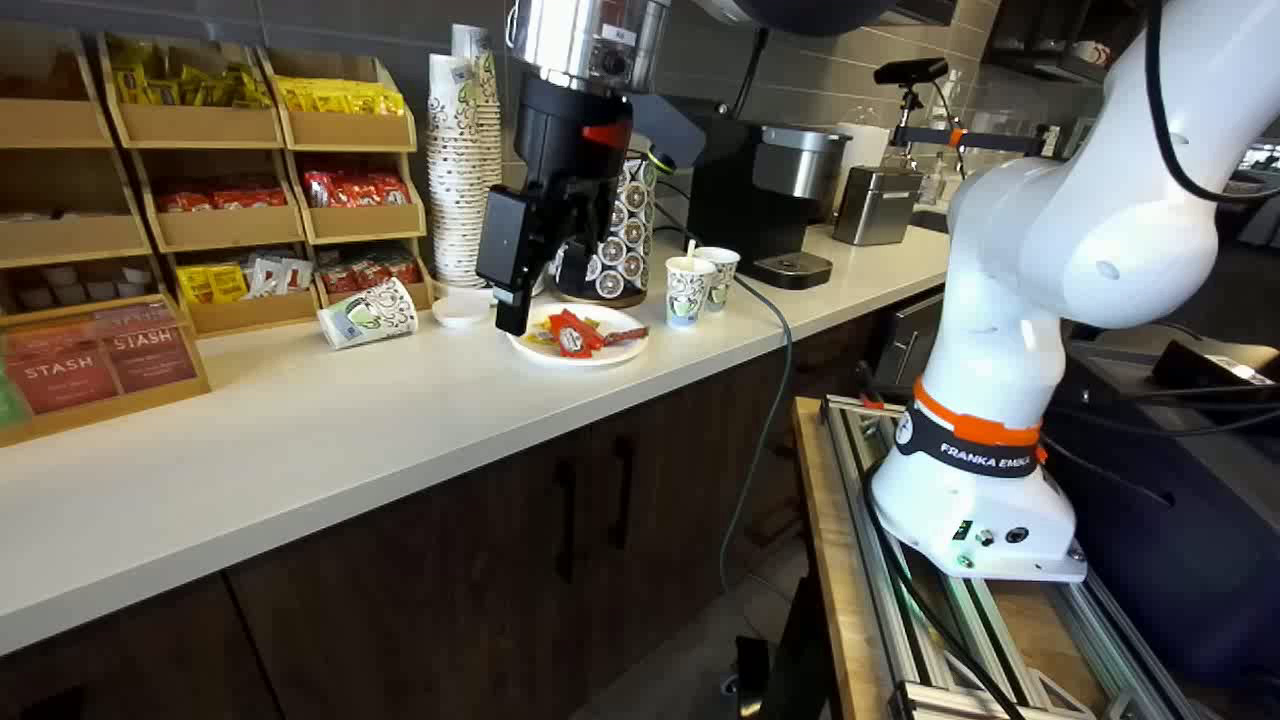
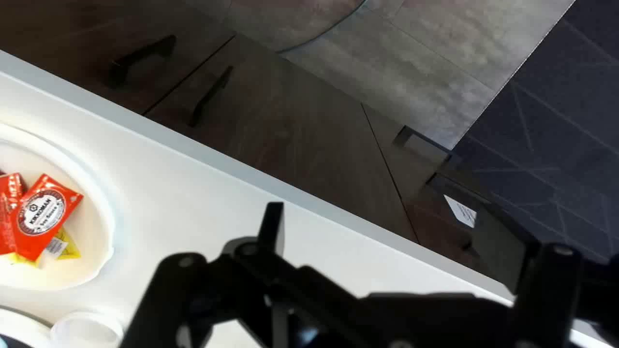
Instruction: Turn the single paper cup in an upright position and move it closer to the edge
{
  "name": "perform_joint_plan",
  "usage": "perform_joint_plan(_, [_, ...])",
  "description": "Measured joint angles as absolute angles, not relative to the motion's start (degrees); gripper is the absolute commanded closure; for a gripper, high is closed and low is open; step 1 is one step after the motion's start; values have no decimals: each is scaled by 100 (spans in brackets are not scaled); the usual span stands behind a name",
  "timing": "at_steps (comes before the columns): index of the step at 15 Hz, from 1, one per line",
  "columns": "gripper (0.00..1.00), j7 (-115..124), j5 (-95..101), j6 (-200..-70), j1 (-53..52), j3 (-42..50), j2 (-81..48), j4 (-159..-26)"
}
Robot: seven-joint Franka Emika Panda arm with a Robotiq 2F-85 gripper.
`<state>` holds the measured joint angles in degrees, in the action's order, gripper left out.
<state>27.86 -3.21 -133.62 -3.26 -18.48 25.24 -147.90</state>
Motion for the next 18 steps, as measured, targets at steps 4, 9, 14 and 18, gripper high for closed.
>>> perform_joint_plan(4, [0, 2786, -321, -13362, -326, -1848, 2524, -14790])
perform_joint_plan(9, [0, 2786, -321, -13362, -326, -1848, 2524, -14790])
perform_joint_plan(14, [0, 2797, -320, -13404, -320, -1747, 2493, -14716])
perform_joint_plan(18, [0, 2335, -527, -14195, -264, -1061, 2068, -14393])
